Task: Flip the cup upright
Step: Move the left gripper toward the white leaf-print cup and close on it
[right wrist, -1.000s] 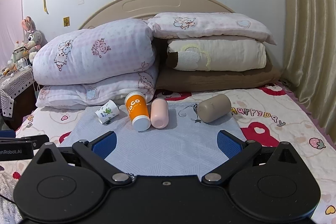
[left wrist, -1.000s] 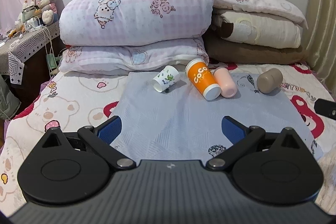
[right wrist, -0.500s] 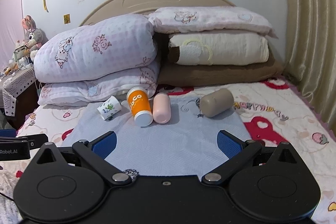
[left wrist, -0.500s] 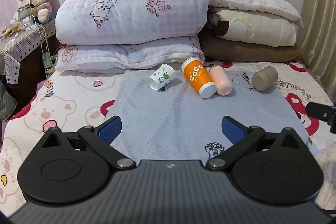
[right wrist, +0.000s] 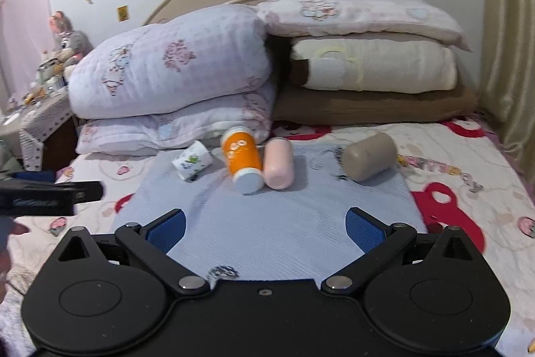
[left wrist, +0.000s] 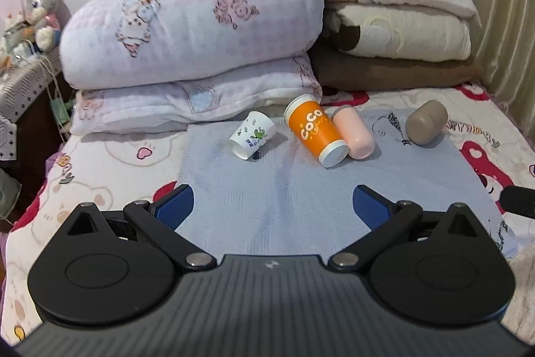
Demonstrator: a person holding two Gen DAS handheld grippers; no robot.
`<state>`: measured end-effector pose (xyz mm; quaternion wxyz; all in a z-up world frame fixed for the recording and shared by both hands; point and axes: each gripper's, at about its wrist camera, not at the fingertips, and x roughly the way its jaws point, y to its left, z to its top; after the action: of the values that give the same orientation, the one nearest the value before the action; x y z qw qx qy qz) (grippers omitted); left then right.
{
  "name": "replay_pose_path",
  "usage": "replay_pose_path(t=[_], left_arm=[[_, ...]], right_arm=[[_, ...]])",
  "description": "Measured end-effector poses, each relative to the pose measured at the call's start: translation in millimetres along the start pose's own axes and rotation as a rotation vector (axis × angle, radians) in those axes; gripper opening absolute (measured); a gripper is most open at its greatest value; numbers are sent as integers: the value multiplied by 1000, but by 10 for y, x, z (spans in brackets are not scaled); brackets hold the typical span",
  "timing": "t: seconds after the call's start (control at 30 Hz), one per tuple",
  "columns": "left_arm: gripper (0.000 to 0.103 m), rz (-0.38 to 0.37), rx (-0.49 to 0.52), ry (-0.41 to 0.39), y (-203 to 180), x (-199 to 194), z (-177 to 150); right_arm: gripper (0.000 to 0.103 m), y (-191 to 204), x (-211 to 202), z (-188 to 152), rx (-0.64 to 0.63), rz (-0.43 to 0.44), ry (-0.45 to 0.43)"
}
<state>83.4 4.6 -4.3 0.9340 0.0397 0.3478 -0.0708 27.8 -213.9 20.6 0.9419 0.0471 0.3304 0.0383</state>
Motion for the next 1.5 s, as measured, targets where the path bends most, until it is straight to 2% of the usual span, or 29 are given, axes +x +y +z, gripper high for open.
replay_pose_path(t=[0.23,0.37,0.43,0.53,0.67,0.8,0.93,1.07,1.23,1.37,1.5], left_arm=[[102,-59,-49,53,379,614,372],[100,-61,-58,58,572,1042,497],[100,-60,-49,53,631,1236,553],[100,-72,-56,57,745,1540,617],[98,-95,-78,63,877,1935,676],[96,-141,-72,65,941,2340,709],[84,-186,-54,71,952,2684,696],[81,-259,-100,84,1053,2928,664],[78,-293,-97,86,1160,3087,639],[78,-343,-128,87,1276,3236,623],[71,-367,-175,121,1370,3404,605]], right_arm=[[102,85,556,279,36,148,96],[94,294,1015,355,22,241,162],[89,405,1233,363,19,285,175],[73,527,1569,393,29,341,182],[64,684,2101,384,23,360,200],[64,843,2559,335,7,374,191],[64,996,2951,292,-21,365,159],[65,1003,3310,226,15,375,170],[74,966,3576,160,60,418,146],[75,962,3723,118,45,432,150],[75,863,3916,88,98,430,184]])
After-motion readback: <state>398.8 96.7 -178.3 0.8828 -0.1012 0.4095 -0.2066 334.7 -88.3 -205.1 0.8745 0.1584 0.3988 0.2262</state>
